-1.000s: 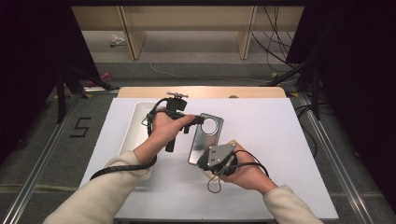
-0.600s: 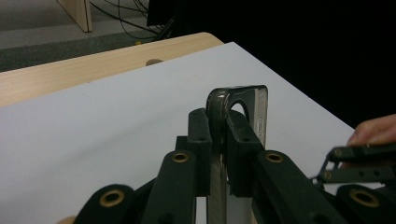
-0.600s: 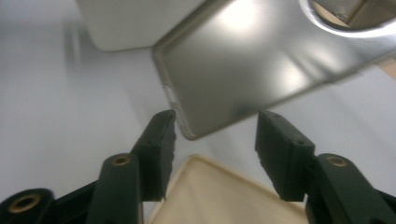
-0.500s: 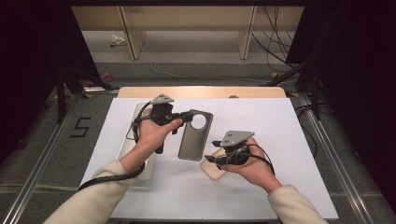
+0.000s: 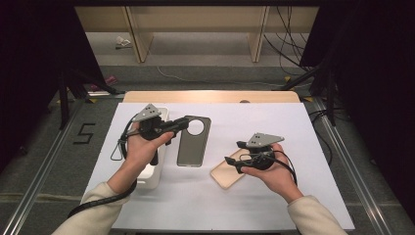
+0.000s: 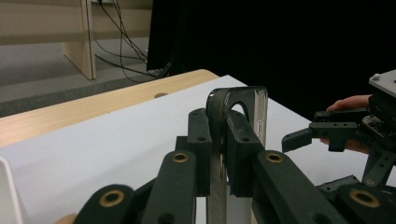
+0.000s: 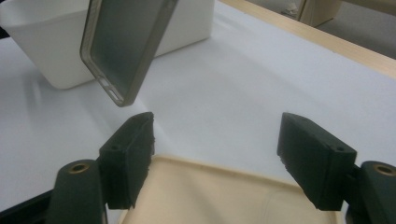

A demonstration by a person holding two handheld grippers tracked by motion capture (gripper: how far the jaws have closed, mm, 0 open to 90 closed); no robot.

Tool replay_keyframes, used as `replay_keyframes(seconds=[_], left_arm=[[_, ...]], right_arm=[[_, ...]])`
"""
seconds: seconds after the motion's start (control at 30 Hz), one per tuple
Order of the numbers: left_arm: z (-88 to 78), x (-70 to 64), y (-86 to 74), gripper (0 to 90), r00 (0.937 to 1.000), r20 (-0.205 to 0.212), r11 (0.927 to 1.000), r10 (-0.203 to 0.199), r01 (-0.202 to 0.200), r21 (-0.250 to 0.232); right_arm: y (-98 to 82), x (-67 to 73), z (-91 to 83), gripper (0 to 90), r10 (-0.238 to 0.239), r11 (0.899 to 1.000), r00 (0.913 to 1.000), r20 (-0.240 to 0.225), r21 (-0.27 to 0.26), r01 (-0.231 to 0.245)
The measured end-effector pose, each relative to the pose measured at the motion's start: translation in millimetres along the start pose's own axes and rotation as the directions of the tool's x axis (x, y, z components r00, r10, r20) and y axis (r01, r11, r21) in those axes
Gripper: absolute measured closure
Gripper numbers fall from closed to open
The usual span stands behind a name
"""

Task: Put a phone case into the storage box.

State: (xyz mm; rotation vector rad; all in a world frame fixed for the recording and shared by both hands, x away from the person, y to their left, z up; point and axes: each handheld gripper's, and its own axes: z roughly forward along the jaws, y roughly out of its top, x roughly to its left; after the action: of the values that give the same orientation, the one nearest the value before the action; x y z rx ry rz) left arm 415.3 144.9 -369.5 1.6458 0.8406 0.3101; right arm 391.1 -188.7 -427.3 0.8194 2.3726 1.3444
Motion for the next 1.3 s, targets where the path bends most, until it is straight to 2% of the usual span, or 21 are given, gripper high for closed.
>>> replay_keyframes(seconds=[0.2,0.37,0.6,1.3], left_arm=[[-8.9,-0.5,-3.2,81.4,1.0000,0.009,0.9997,-0.002,0.002,-0.025],[-17.5,0.1,3.3,81.4,0.9997,0.007,0.9983,0.024,-0.023,-0.054],[-28.0,2.8,9.4,81.4,0.9994,-0.004,0.9962,0.035,-0.035,-0.080],[-42.2,12.8,19.2,81.4,0.9983,-0.032,0.9926,0.048,-0.051,-0.110]], right_arm=[[-3.8,-4.4,-6.8,25.5,0.034,0.999,0.9992,0.019,-0.033,-0.034],[-6.7,-8.5,-13.3,24.4,0.067,0.996,0.9969,0.042,-0.066,-0.064],[-13.0,-10.1,-19.5,23.6,0.072,0.996,0.9960,0.054,-0.063,-0.068],[-22.7,-12.6,-37.8,22.4,0.088,0.994,0.9927,0.082,-0.078,-0.082]])
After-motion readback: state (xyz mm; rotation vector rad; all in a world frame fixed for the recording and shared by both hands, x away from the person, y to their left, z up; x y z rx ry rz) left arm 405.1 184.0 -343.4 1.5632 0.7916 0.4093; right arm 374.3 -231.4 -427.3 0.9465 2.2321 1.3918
